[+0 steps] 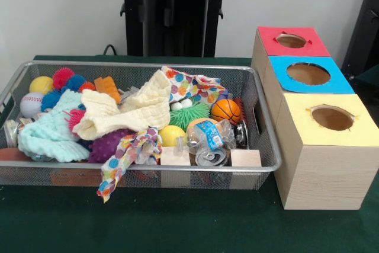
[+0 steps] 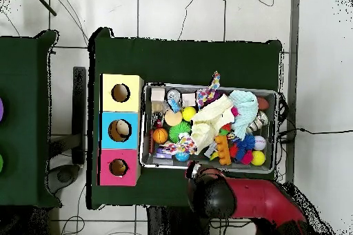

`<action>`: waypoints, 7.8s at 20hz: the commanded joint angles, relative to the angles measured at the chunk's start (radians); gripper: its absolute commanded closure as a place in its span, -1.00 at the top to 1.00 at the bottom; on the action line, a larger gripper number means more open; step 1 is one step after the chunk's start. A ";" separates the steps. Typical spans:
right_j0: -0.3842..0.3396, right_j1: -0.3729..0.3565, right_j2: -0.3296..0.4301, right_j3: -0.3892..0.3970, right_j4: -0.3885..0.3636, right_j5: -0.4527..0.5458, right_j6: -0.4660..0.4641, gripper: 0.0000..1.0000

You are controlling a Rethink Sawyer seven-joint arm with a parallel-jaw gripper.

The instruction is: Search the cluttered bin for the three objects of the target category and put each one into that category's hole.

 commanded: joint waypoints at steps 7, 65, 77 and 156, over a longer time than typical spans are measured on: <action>-0.085 0.064 0.185 -0.108 -0.136 0.094 -0.263 1.00; 0.289 0.874 -0.053 -0.639 -0.135 -0.211 0.284 1.00; 0.353 0.855 -0.117 -0.578 0.033 -0.260 0.292 1.00; 0.505 0.298 -0.256 -0.245 0.400 0.002 0.072 -1.00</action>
